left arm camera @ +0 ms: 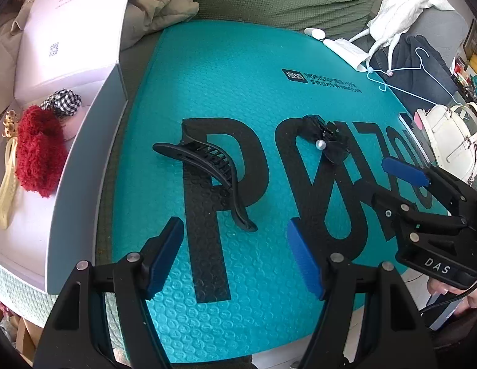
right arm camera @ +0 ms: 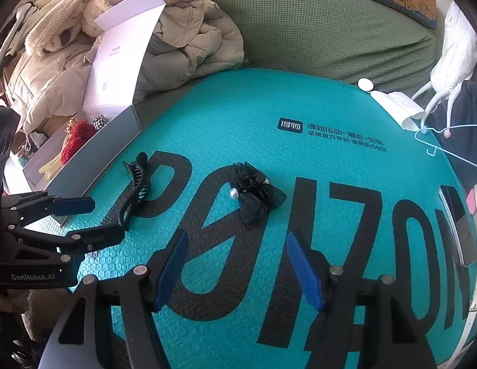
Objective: Organize objects
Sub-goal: 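Grasp the black claw clip with the left tool while the right tool grasps the black bow clip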
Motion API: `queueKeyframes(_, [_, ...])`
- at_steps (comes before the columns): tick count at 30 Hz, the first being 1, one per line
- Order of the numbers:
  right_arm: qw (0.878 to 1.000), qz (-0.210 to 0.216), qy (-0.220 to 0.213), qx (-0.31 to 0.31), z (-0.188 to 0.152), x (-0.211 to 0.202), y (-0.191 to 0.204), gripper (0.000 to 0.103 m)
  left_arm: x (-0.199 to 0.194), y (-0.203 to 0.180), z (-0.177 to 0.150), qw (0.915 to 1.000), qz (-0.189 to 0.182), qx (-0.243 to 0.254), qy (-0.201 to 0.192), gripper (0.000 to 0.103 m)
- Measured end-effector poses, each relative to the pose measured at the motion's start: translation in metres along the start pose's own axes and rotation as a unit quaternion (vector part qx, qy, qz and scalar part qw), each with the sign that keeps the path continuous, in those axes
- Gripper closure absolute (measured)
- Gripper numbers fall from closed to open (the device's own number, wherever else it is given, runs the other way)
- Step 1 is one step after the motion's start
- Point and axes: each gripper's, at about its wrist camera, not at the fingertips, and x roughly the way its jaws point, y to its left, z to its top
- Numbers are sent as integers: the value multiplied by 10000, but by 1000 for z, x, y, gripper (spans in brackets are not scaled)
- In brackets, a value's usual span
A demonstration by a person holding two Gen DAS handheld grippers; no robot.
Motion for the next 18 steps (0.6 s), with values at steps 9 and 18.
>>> queueKeyframes(9, [9999,-88,50,-72,11,29,-10,36,23,-3,8,9998,116,158,-2,35])
queueKeyframes(18, [9996,-65,89,-256,27,57,-11,36,28,0,16,9995,218,211,-133,56])
